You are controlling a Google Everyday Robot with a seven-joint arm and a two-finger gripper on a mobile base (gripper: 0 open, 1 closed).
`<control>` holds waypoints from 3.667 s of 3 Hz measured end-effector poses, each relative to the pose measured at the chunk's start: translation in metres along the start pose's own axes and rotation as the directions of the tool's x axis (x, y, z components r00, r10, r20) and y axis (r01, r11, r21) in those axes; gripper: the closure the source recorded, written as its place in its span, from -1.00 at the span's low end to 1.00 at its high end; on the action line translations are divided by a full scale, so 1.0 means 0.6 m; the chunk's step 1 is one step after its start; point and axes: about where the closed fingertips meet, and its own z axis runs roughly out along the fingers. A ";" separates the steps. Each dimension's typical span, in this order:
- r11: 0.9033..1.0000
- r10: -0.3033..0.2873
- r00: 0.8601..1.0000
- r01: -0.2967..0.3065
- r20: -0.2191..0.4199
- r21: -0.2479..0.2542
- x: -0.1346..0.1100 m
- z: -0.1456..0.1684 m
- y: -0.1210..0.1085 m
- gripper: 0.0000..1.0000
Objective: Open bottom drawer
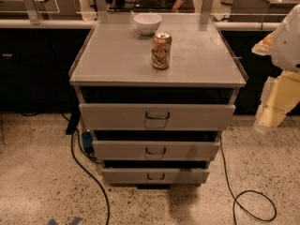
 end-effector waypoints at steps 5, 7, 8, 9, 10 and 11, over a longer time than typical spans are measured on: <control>0.957 0.244 0.947 -0.200 0.211 -0.208 0.157 0.360 0.214 -1.00; 0.963 0.220 0.948 -0.174 0.230 -0.206 0.145 0.418 0.215 -1.00; 0.972 0.164 0.952 -0.111 0.258 -0.208 0.105 0.533 0.230 -1.00; 0.974 0.163 0.954 -0.114 0.250 -0.198 0.088 0.634 0.231 -1.00; 0.978 0.164 0.951 -0.123 0.260 -0.168 0.083 0.641 0.217 -1.00; 0.978 0.164 0.952 -0.122 0.260 -0.170 0.083 0.641 0.218 -1.00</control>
Offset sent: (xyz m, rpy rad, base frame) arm -0.0324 -0.0216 -0.0795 0.1555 0.0067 -0.0831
